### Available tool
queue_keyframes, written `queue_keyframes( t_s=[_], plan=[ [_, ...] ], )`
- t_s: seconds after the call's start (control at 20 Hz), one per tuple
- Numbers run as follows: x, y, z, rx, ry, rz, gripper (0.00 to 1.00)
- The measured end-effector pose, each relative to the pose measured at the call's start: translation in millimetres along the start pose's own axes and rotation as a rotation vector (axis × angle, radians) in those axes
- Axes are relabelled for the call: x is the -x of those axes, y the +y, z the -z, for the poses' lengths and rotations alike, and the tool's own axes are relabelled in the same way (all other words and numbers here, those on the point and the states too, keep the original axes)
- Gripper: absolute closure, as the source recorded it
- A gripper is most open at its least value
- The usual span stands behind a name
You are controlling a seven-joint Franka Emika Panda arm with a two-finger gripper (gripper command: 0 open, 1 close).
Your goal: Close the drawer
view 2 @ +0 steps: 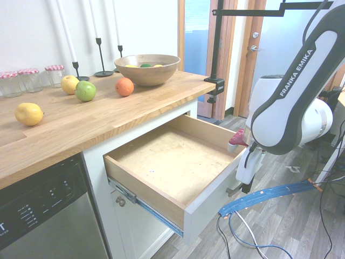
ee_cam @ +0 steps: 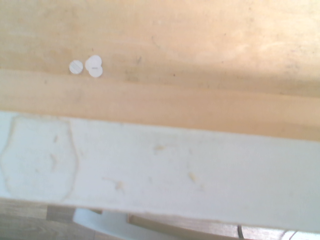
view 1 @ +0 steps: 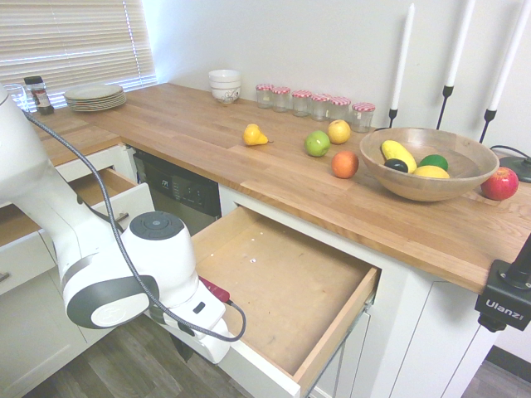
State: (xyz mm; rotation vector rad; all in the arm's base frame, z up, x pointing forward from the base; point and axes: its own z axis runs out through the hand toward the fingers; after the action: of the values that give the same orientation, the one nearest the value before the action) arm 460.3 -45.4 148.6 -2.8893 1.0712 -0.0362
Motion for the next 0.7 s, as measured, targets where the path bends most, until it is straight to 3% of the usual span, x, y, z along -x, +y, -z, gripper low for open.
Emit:
queue_keyframes(
  t_s=[0.7],
  plan=[
    [-47, -40, 7, 0.011, -0.008, -0.017, 1.00]
  ],
)
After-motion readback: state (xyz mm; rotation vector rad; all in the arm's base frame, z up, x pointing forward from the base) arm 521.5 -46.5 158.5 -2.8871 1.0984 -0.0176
